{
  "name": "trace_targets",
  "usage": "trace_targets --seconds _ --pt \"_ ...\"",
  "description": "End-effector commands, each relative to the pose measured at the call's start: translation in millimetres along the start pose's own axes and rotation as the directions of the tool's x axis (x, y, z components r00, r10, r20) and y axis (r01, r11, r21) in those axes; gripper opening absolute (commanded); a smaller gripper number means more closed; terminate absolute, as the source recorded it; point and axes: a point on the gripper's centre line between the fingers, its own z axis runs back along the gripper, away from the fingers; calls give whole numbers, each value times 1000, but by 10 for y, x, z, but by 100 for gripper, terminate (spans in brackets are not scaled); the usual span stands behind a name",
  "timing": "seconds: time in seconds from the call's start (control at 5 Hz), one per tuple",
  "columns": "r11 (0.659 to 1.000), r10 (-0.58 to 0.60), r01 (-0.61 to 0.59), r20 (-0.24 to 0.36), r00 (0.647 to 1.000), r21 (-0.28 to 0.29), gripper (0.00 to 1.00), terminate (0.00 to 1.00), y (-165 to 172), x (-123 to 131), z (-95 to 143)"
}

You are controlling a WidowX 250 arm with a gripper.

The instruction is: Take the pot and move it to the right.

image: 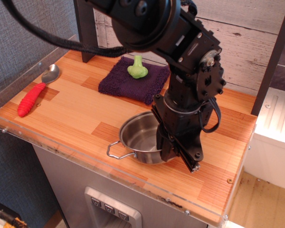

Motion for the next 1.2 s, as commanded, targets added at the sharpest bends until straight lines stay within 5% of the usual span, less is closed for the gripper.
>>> trace_targets --seconds 0.0,0.2,0.4,0.6,0.8,1.0 --pt "999 -24 22 85 996 26 100 0 47 -45 228" --pt "994 103 -104 85 991 15 100 0 187 -93 320" --pt "942 335 -331 69 940 -61 100 0 701 -296 489" --pt "855 518 -516 62 853 -46 100 0 1183 -535 594" --pt "802 596 -593 25 803 -66 100 0 1631 -774 473" --pt "801 597 -595 10 802 -69 100 0 1829 -913 380"
